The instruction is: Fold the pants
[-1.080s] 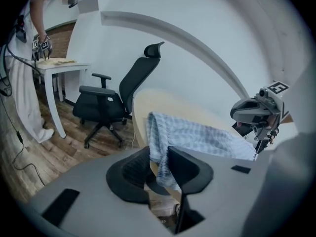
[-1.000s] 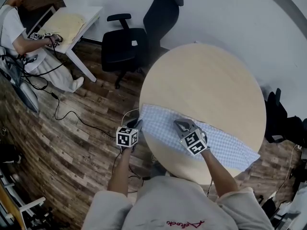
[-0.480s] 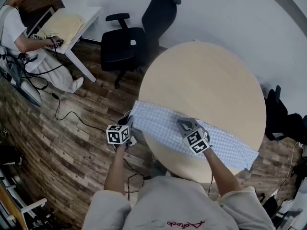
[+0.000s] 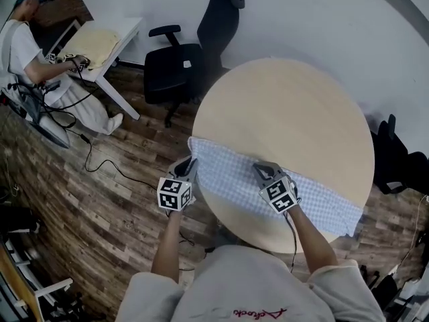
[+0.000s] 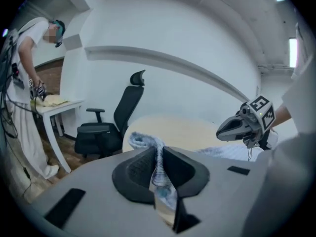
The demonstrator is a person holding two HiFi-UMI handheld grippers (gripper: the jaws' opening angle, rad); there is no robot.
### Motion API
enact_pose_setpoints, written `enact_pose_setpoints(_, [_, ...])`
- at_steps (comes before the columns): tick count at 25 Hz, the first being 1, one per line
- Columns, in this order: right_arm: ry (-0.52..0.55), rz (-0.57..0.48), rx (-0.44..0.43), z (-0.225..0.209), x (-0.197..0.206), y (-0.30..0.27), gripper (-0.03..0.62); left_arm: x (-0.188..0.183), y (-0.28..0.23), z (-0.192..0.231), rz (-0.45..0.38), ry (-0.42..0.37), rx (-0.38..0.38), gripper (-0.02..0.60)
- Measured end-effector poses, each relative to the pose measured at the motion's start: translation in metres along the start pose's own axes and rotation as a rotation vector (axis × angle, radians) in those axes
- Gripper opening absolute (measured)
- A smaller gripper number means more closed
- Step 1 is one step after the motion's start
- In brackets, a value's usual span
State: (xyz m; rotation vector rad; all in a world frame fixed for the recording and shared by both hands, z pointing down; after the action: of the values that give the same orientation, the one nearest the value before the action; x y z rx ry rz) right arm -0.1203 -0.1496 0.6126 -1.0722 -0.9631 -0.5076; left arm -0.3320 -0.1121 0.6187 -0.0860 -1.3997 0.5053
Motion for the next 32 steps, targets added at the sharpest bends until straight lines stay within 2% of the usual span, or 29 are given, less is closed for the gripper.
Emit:
enact_pose_setpoints(4, [-0.013, -0.020, 0.041, -0.008, 0.012, 0.032, 0.029, -0.017, -0.004, -0.071, -0.016, -0.102, 0.077, 0.072])
enact_pose_setpoints(9, [-0.073, -0.015, 0.124, -0.022, 0.047, 0.091, 0.029, -0.003, -0.026, -0.172, 0.057, -0.256, 0.216, 0.072])
enact_pose_setpoints(13, [-0.132, 0.011, 0.205, -0.033, 0.083, 0.142, 0.029, 0.042, -0.051, -0.254, 0.149, -0.328, 0.318, 0.072])
enact_pose_setpoints(17, [-0.185, 0.032, 0.270, -0.042, 0.118, 0.185, 0.030, 0.104, -0.076, -0.320, 0.273, -0.340, 0.429, 0.080])
enact_pose_setpoints(20, [-0.205, 0.038, 0.302, -0.043, 0.134, 0.207, 0.029, 0.135, -0.076, -0.352, 0.327, -0.340, 0.489, 0.082])
enact_pose_setpoints(22, [-0.211, 0.037, 0.311, -0.044, 0.140, 0.217, 0.029, 0.140, -0.074, -0.360, 0.329, -0.334, 0.492, 0.086])
enact_pose_setpoints(25, [-0.212, 0.030, 0.306, -0.045, 0.143, 0.221, 0.029, 0.127, -0.078, -0.355, 0.294, -0.313, 0.445, 0.084])
enact_pose_setpoints(32, [-0.157, 0.007, 0.213, -0.037, 0.124, 0.182, 0.029, 0.080, -0.076, -0.293, 0.191, -0.275, 0.285, 0.084])
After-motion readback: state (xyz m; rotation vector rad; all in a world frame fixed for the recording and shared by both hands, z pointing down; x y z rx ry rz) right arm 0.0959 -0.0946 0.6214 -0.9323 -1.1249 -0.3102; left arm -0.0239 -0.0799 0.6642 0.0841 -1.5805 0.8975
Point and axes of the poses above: the fingertips, and each gripper's own axes: y backward along the fingers, z to its left, x out of its underside, the point moved 2 cm from there along y, backward along the fingers, and after that the axes turned 7 degrees about -z, right-handed, at the moved point
